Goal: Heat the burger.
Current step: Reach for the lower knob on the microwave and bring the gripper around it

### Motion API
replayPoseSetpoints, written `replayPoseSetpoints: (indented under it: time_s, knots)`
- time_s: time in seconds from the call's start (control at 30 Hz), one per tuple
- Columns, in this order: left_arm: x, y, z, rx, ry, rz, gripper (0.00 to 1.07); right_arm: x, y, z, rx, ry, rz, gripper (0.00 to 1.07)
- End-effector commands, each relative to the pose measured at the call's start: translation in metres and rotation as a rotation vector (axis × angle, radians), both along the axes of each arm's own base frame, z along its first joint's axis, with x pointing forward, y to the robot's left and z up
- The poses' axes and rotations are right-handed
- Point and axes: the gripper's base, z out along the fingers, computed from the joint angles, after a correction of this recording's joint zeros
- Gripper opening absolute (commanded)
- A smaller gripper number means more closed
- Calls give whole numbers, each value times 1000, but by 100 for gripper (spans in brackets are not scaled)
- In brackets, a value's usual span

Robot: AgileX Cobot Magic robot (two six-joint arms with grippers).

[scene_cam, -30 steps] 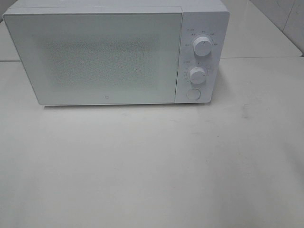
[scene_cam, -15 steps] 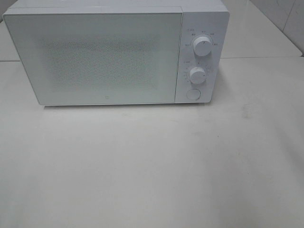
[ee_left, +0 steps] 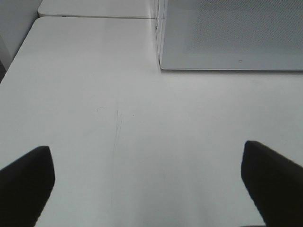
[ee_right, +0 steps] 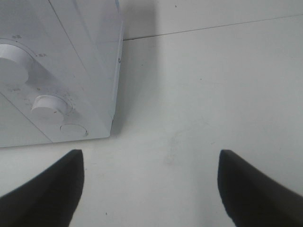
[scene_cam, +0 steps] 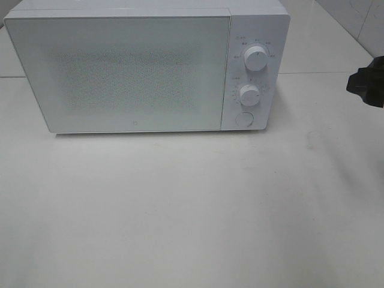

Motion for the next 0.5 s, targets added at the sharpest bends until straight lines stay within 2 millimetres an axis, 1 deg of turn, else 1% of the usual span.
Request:
replayPoseSetpoints:
  time_s: [0.03, 0.1, 0.17, 0.2, 0.23, 0.3, 0.37, 0.4, 0.47, 0.5]
  knots:
    - [-3, 0, 0, -10, -33, 2, 100, 4, -1, -7, -7, -33, 1, 75]
    - [-3, 0, 0, -10, -33, 2, 100, 8, 0, -15, -6, -58, 1, 75]
    - [-3, 0, 0, -10, -33, 2, 100, 9, 0, -18, -5, -65, 1, 75]
    - [-3, 0, 0, -10, -33, 2, 100, 9, 0, -24, -7, -89, 3, 75]
    - [-3, 0, 0, -10, -33, 2, 100, 9, 0, -24, -7, -89, 3, 75]
    - [-3, 0, 0, -10, -33, 2, 100, 6, -1, -34, -9, -135, 5, 75]
    - [-3, 0, 0, -10, -33, 2, 100, 4, -1, -38, -7, -150, 0, 75]
    - [-3, 0, 0, -10, -33, 2, 100, 1, 2, -44, -22, -174, 16, 75]
    - [-3, 0, 0, -10, -33, 2, 100, 0, 5, -47, -36, -180, 28, 75]
    - [-3, 0, 0, -10, -33, 2, 100, -2, 11, -53, -69, -188, 47, 75]
